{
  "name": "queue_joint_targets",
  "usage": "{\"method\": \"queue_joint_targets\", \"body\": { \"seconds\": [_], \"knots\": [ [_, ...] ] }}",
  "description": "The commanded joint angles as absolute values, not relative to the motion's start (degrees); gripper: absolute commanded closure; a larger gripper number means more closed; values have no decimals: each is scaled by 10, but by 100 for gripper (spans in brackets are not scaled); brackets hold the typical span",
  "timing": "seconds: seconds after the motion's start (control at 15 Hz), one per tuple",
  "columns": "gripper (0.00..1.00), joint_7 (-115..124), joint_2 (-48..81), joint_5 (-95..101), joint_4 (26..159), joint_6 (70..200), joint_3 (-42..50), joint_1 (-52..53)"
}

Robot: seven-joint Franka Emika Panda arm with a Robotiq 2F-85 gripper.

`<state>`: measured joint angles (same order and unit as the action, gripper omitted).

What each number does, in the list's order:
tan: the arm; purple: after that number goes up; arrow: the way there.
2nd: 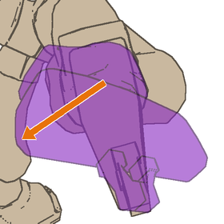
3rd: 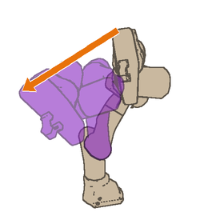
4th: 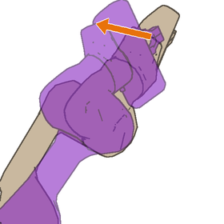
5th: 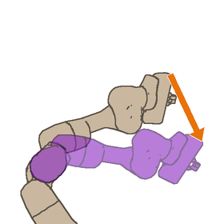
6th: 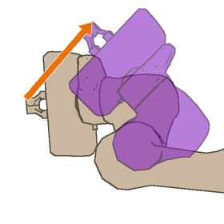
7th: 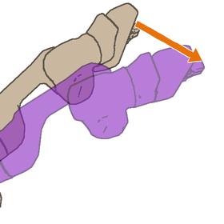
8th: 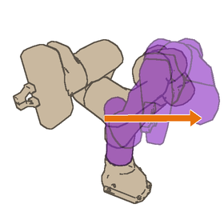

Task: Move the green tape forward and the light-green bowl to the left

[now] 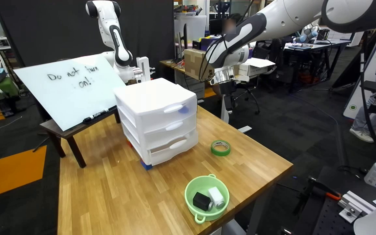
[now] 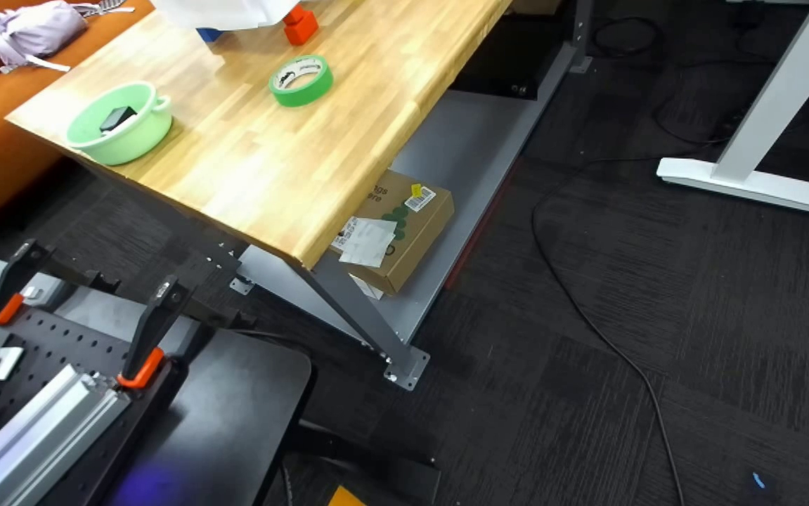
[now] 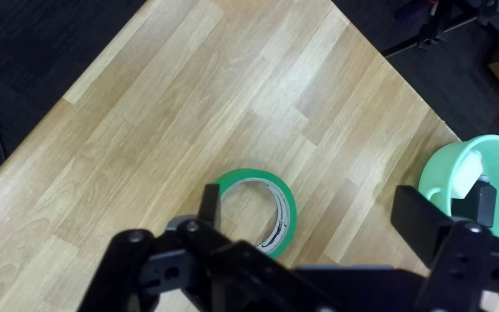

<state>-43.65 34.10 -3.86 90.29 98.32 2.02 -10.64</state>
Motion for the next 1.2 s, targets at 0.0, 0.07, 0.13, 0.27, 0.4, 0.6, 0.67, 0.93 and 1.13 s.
{"method": "queue_joint_targets", "body": {
  "seconds": [0.0,0.07,0.13,0.27,0.4,0.6,0.67,0.93,1.13],
  "knots": [
    [0,-436,369,-36,869,963,11,-117],
    [0,-439,378,-36,863,962,10,-119],
    [0,-438,388,-34,856,958,10,-119],
    [0,-435,413,-28,839,949,9,-116],
    [0,-433,438,-24,823,939,6,-113],
    [0,-426,476,-13,797,915,2,-105],
    [0,-423,486,-8,789,907,1,-102],
    [0,-417,517,7,758,880,-7,-95],
    [0,-420,510,3,778,902,-12,-98]
  ]
}}
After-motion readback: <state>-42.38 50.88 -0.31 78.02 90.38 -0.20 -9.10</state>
